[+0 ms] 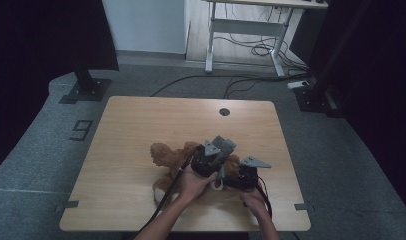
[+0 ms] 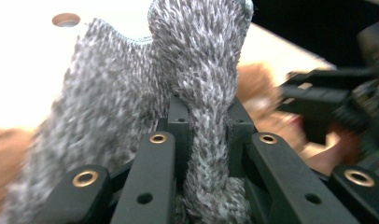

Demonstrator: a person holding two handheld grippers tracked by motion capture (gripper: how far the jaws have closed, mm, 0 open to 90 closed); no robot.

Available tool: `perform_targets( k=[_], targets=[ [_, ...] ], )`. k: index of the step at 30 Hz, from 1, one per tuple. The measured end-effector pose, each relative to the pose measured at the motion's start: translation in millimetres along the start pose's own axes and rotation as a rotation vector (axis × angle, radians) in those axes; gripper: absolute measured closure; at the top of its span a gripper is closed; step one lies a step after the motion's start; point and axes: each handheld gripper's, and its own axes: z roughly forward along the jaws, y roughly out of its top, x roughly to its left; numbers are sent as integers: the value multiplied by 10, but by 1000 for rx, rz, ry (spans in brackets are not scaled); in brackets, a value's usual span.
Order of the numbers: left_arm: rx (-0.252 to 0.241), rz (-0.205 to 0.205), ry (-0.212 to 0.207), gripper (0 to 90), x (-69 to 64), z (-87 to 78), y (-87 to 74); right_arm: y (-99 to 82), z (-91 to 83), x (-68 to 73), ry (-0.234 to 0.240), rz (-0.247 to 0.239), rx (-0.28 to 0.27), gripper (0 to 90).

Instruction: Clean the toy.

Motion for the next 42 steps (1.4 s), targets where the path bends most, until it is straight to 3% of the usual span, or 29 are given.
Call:
perform_targets(
  k=[5,8,11,17,25,28,31,37,42],
  targets=[
    [-19,-46,-39,778,223,-159,-176,0,-4,-19,3,11,-5,191],
    [-38,-42,-29,777,267,-284,-214,0,-5,-17,1,11,-8,192],
    [-57,-67,-27,776,350,-386,-244,-3,-5,-29,3,18,-11,192],
    [-83,-115,15,776,618,-609,-337,-4,-4,-29,2,24,-13,193],
    [-70,-158,105,774,942,-797,-521,-4,-2,-29,1,26,-16,193],
    [-45,-194,138,774,1097,-821,-639,-5,-2,-29,1,27,-17,193],
    [-35,-245,136,773,1221,-838,-766,-5,-1,-27,1,27,-18,193],
    [-33,-247,149,773,1250,-932,-780,-6,2,-24,-2,29,-20,194],
    [-47,-174,129,772,1013,-939,-588,-9,10,-28,-3,36,-22,194]
  ],
)
